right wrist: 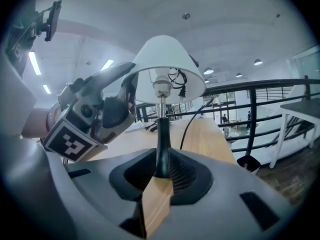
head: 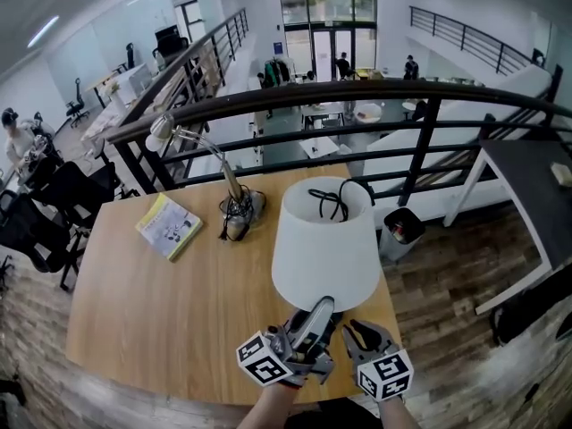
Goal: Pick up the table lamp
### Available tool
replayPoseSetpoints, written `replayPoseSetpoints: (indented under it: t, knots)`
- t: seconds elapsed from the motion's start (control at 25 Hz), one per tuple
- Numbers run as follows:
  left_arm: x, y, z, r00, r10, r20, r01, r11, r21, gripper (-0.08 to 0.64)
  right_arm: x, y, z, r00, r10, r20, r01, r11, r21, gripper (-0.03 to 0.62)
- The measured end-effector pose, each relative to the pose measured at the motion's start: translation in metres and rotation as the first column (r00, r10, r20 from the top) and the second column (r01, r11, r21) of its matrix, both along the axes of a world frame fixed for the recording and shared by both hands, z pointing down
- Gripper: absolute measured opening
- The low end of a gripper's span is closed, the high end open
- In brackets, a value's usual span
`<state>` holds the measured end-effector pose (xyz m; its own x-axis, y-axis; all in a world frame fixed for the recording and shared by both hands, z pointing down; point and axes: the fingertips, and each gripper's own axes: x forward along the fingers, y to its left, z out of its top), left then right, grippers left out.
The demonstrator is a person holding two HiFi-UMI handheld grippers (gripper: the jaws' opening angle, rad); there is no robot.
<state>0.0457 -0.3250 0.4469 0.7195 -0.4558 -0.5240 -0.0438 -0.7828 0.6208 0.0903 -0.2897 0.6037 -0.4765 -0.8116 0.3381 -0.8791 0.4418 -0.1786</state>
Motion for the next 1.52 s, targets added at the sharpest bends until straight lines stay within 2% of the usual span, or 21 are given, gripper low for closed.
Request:
replayPoseSetpoints:
  t: [0.28, 0.48, 0.6, 0.88, 1.24, 1.52]
  knots:
    - [-0.002, -0.025, -0.01, 1.0, -0.019, -0.007, 0.019, 1.0, -0.004, 0.02, -0.013, -0.031, -0.001, 0.998, -0.039, -0.049, 0.038, 0.999, -0.014, 0.066]
    - [-0.004, -0.035, -0.011, 1.0, -0.007, 0.003, 0.007, 1.0, -0.004, 0.017, -0.024, -0.057, -0.003, 0.998, -0.053, -0.039, 0.052, 0.998, -0.02, 0.071]
    - [-0.007, -0.042, -0.01, 1.0, -0.01, 0.002, 0.01, 1.0, -0.009, 0.017, -0.033, -0.071, -0.001, 0.997, -0.071, -0.033, 0.07, 0.997, -0.031, 0.124]
    - [-0.007, -0.056, -0.013, 1.0, -0.021, 0.013, 0.021, 1.0, -0.012, 0.014, -0.044, -0.097, 0.001, 0.995, -0.079, -0.06, 0.076, 0.996, -0.054, 0.149]
    - [-0.009, -0.06, -0.013, 0.999, -0.011, 0.031, 0.011, 1.0, 0.008, 0.014, -0.055, -0.11, 0.011, 0.99, -0.111, -0.088, 0.104, 0.991, -0.087, 0.152]
    - [-0.013, -0.061, -0.011, 0.999, -0.014, 0.04, 0.014, 1.0, 0.011, 0.015, -0.058, -0.112, 0.016, 0.991, -0.102, -0.088, 0.094, 0.992, -0.088, 0.152]
